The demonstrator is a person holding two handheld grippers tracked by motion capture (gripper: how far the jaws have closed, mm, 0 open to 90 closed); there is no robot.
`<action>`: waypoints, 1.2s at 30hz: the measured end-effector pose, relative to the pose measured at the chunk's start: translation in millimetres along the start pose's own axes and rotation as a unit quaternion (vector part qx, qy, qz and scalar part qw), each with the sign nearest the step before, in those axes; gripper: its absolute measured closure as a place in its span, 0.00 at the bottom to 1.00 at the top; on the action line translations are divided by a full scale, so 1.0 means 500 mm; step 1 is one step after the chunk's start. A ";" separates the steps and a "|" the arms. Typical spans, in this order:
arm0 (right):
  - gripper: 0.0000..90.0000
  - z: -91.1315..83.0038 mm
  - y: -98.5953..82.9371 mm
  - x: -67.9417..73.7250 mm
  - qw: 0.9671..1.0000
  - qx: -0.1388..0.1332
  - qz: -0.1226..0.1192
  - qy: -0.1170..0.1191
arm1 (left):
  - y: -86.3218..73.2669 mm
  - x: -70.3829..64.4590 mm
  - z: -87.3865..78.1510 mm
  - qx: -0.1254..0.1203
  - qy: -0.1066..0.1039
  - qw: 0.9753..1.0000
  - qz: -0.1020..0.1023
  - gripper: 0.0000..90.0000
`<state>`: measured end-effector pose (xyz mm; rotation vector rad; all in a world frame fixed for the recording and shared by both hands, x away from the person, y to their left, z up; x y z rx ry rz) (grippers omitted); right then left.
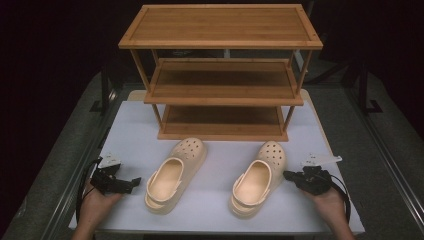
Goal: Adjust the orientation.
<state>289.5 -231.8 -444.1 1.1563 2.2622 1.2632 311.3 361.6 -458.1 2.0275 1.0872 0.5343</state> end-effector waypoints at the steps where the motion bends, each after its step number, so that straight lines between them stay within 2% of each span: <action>1: 1.00 0.002 0.002 -0.001 1.000 0.000 -0.001 0.001 | 0.000 0.000 0.000 0.000 0.000 1.000 0.000 0.00; 10: 1.00 0.025 0.017 -0.008 1.000 0.002 0.008 0.016 | 0.000 0.000 0.000 0.000 0.000 1.000 0.000 0.00; 16: 1.00 0.045 0.033 -0.009 1.000 0.009 0.003 0.023 | 0.000 0.000 0.000 0.000 0.000 1.000 0.000 0.00; 33: 1.00 0.107 0.075 0.009 0.999 0.014 -0.012 0.040 | 0.000 0.000 0.000 0.000 0.000 1.000 0.000 0.00; 36: 1.00 0.120 0.080 0.013 0.999 0.010 -0.009 0.047 | 0.000 0.000 0.000 0.000 0.000 1.000 0.000 0.00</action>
Point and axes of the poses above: each handheld gripper's, and its own axes: z roughly forward along the jaws, y roughly out of its top, x roughly to its left, the point moved 1 cm from there along z, roughly forward along the jaws, and after that the axes turned 8 degrees about -x, right-handed, at the moved point
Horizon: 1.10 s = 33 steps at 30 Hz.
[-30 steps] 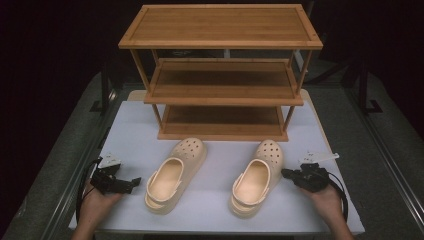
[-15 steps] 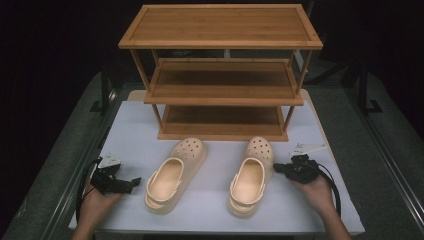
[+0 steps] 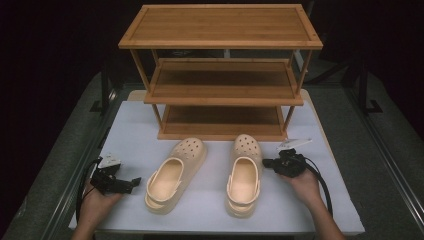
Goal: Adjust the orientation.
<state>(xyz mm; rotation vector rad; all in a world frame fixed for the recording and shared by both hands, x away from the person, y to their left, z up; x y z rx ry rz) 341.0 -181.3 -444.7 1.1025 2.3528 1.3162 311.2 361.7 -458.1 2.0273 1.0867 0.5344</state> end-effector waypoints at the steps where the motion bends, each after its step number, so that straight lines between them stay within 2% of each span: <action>1: 1.00 0.003 0.003 0.001 1.000 0.001 -0.001 0.001 | 0.000 0.000 0.000 0.000 0.000 1.000 0.000 0.00; 7: 1.00 0.027 0.020 0.008 1.000 0.005 -0.008 0.006 | 0.000 0.000 0.000 0.000 0.000 1.000 0.000 0.00; 12: 1.00 0.043 0.027 0.010 1.000 0.001 -0.003 0.015 | 0.000 0.000 0.000 0.000 0.000 1.000 0.000 0.00; 20: 1.00 0.073 0.047 0.024 1.000 0.005 -0.017 0.019 | 0.000 0.000 0.000 0.001 0.000 1.000 0.001 0.00; 24: 1.00 0.080 0.050 0.025 1.000 0.002 -0.012 0.024 | 0.000 0.000 0.000 0.000 0.000 1.000 0.000 0.00; 33: 1.00 0.099 0.062 0.033 0.999 0.003 -0.022 0.029 | 0.000 0.000 0.000 0.000 0.000 1.000 -0.001 0.00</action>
Point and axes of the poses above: each handheld gripper's, and its own axes: z roughly forward along the jaws, y roughly out of its top, x roughly to its left, the point moved 1 cm from there along z, roughly forward along the jaws, and after that the axes turned 8 degrees about -x, right-handed, at the moved point
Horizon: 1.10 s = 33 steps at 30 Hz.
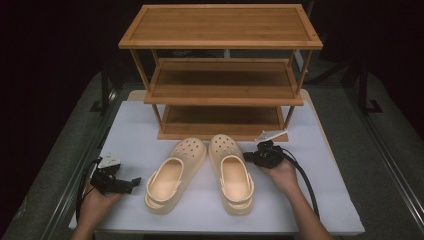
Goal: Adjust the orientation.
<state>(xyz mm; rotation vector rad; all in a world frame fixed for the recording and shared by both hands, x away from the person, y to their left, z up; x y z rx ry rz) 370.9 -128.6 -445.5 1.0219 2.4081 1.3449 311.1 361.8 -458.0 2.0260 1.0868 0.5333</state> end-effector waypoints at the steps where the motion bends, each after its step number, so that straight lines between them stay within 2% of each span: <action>1: 1.00 0.001 0.001 0.001 1.000 -0.001 0.002 0.000 | 0.000 0.000 0.000 -0.001 -0.001 1.000 0.000 0.00; 6: 0.99 0.000 -0.003 0.001 1.000 -0.001 0.002 -0.001 | 0.000 0.000 0.000 -0.001 0.000 1.000 0.000 0.00; 8: 0.91 -0.001 -0.003 0.001 1.000 0.001 0.004 -0.011 | 0.000 0.000 0.000 -0.001 0.000 1.000 0.000 0.00; 11: 0.85 -0.010 -0.005 0.000 1.000 -0.003 0.010 -0.026 | 0.000 0.000 0.000 -0.001 0.000 1.000 0.000 0.00; 14: 0.78 -0.028 -0.008 -0.003 0.999 -0.008 0.016 -0.037 | 0.000 0.000 0.000 -0.001 0.000 1.000 0.000 0.00; 18: 0.67 -0.062 -0.010 -0.010 0.998 -0.020 0.035 -0.048 | 0.000 0.000 0.000 -0.001 0.001 1.000 0.000 0.00; 21: 0.63 -0.088 -0.013 -0.008 0.997 -0.019 0.049 -0.050 | 0.000 0.000 0.000 -0.001 0.001 1.000 0.000 0.00; 26: 0.60 -0.130 -0.023 0.007 0.997 -0.039 0.048 -0.048 | 0.000 0.000 0.000 -0.001 0.000 1.000 0.000 0.00; 28: 0.55 -0.140 -0.025 0.012 0.997 -0.034 0.049 -0.046 | 0.000 0.000 -0.001 -0.001 -0.001 1.000 0.001 0.00; 30: 0.53 -0.150 -0.025 0.018 0.997 -0.034 0.045 -0.044 | 0.002 0.001 -0.003 -0.003 -0.004 1.000 -0.005 0.00; 31: 0.52 -0.155 -0.025 0.021 0.997 -0.036 0.046 -0.041 | 0.004 0.001 -0.006 -0.004 -0.013 1.000 -0.009 0.00; 33: 0.51 -0.165 -0.023 0.027 0.997 -0.044 0.043 -0.038 | 0.013 -0.002 -0.016 -0.017 -0.020 1.000 -0.008 0.05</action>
Point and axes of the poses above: each handheld gripper's, and its own axes: z roughly forward along the jaws, y roughly out of its top, x roughly to its left, the point moved 1 cm from there along z, roughly forward along the jaws, and after that the axes turned 8 degrees about -x, right-handed, at the moved point
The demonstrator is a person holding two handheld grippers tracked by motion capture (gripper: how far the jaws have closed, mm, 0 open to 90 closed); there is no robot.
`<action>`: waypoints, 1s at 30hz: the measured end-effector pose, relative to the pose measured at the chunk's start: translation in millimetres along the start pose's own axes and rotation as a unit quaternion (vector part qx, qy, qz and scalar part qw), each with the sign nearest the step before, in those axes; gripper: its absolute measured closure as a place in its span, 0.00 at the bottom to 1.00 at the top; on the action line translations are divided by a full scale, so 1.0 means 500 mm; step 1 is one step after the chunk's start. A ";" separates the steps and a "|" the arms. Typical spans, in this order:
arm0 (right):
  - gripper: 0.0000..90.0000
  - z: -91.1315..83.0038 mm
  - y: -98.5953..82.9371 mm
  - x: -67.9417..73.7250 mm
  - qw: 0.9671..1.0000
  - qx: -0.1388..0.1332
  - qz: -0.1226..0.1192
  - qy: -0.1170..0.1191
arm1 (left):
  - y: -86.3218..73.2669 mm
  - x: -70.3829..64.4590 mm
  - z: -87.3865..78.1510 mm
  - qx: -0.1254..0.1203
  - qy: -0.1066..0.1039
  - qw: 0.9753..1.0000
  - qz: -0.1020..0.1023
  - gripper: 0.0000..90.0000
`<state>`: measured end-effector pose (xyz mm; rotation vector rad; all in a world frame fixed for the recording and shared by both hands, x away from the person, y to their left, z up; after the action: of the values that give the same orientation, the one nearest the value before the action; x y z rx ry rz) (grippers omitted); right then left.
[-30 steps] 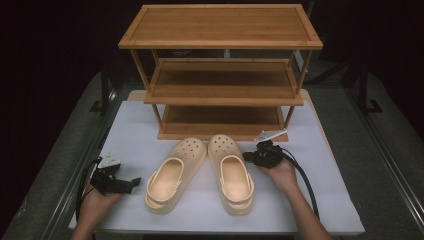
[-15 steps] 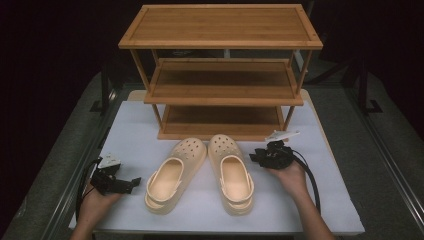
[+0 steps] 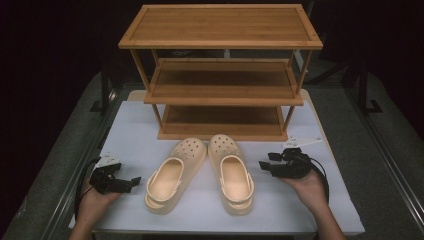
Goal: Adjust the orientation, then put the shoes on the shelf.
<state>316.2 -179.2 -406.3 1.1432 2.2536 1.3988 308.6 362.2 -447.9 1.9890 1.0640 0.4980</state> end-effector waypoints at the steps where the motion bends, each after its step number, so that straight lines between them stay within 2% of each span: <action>1: 0.52 -0.004 0.001 0.003 1.000 -0.004 0.000 0.002 | 0.006 -0.003 -0.005 -0.004 -0.001 1.000 0.001 0.05; 8: 0.50 -0.010 0.006 0.020 1.000 -0.012 -0.007 0.018 | 0.054 -0.029 -0.042 -0.040 -0.032 0.999 0.010 0.06; 15: 0.49 -0.001 0.015 0.038 0.999 -0.013 -0.015 0.032 | 0.099 -0.080 -0.059 -0.056 -0.071 0.995 0.036 0.06; 20: 0.49 0.010 0.023 0.055 0.999 -0.012 -0.023 0.044 | 0.120 -0.104 -0.053 -0.068 -0.098 0.992 0.046 0.15; 28: 0.49 0.028 0.031 0.072 0.998 -0.012 -0.030 0.056 | 0.149 -0.130 -0.018 -0.064 -0.124 0.988 0.065 0.17; 30: 0.49 0.033 0.032 0.074 0.998 -0.011 -0.030 0.059 | 0.154 -0.135 -0.005 -0.066 -0.136 0.986 0.070 0.25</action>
<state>309.1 -137.9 -394.6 1.0029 2.3246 1.4998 307.6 283.3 -382.3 1.9565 0.7088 0.3483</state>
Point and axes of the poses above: each handheld gripper's, and its own axes: z roughly forward along the jaws, y roughly out of its top, x roughly to its left, the point moved 1 cm from there along z, roughly forward along the jaws, and after that the axes turned 8 degrees about -x, right-handed, at the moved point
